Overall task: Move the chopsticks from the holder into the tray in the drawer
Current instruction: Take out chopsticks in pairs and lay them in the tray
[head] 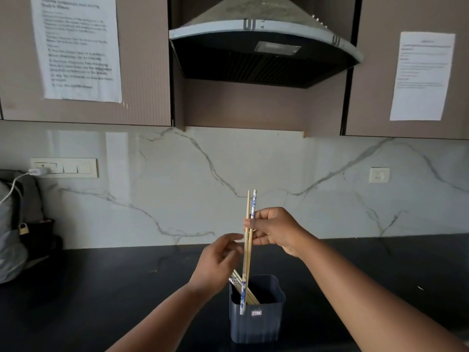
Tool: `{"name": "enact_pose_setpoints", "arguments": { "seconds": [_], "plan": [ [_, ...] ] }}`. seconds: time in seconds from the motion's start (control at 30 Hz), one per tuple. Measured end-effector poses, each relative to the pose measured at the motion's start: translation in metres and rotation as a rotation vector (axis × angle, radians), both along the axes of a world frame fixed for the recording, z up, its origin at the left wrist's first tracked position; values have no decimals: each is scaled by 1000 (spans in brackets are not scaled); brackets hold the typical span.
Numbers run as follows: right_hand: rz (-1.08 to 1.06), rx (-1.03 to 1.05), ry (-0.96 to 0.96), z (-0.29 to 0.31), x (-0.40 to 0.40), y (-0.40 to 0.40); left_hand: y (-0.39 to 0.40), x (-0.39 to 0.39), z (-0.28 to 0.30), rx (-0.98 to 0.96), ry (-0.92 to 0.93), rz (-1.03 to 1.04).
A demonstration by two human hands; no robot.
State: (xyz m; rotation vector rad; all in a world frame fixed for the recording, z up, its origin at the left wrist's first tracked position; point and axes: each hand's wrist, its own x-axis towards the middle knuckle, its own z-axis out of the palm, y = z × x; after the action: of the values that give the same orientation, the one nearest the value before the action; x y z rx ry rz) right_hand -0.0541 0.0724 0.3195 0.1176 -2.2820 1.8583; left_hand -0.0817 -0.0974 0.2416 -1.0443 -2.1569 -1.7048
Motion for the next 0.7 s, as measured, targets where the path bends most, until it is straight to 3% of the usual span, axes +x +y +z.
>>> {"name": "enact_pose_setpoints", "arguments": {
  "seconds": [0.1, 0.37, 0.5, 0.57, 0.7],
  "plan": [
    [-29, 36, -4, -1, 2, 2, 9, 4, 12, 117, -344, -142],
    [-45, 67, -4, -5, 7, 11, 24, 7, 15, 75, -496, -120],
    [-81, 146, 98, 9, 15, 27, 33, 3, 23, 119, -556, -121],
    [-97, 364, 267, 18, 24, 37, 39, 0, 27, 173, -605, -134],
    [20, 1298, 1077, 11, 43, 61, 57, -7, 38, 283, -709, -235]
  ]
}}
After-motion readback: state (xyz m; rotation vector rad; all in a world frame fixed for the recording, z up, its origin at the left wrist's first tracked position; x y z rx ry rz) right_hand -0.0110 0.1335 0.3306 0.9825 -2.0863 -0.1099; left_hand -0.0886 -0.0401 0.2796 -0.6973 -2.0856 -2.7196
